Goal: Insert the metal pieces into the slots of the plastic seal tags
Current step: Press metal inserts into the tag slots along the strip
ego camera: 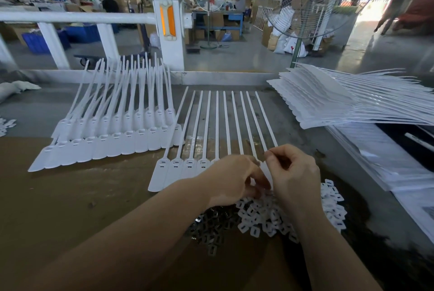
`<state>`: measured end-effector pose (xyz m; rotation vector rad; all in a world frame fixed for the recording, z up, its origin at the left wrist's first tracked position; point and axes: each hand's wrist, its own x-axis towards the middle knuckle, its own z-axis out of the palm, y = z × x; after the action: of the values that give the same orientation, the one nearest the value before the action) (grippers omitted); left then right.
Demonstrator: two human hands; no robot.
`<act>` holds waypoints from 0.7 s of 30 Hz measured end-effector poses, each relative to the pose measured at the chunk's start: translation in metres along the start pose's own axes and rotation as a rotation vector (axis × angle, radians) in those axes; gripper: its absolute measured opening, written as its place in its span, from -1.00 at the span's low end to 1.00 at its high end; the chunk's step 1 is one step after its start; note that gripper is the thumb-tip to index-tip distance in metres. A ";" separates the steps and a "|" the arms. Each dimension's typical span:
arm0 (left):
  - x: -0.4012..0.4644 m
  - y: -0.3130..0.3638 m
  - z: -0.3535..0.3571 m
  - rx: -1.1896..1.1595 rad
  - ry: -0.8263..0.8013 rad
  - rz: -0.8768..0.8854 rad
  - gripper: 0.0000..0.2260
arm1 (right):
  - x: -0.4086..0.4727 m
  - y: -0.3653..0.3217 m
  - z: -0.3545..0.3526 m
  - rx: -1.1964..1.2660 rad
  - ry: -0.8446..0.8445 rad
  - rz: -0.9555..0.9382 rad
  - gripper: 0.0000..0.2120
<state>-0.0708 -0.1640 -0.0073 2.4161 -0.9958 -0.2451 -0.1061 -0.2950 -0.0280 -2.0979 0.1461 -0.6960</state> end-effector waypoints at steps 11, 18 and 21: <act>0.002 -0.008 0.001 -0.261 0.181 -0.173 -0.91 | 0.000 0.000 0.001 -0.034 -0.001 0.009 -0.94; 0.018 -0.013 -0.003 -0.364 0.312 -0.344 -0.90 | -0.002 0.006 0.004 -0.263 0.014 -0.059 -0.92; 0.024 -0.011 -0.001 -0.396 0.334 -0.376 -0.92 | -0.004 0.009 0.005 -0.423 -0.010 -0.080 -0.93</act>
<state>-0.0460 -0.1734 -0.0113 2.1613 -0.3053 -0.1429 -0.1054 -0.2950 -0.0388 -2.5222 0.2203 -0.7521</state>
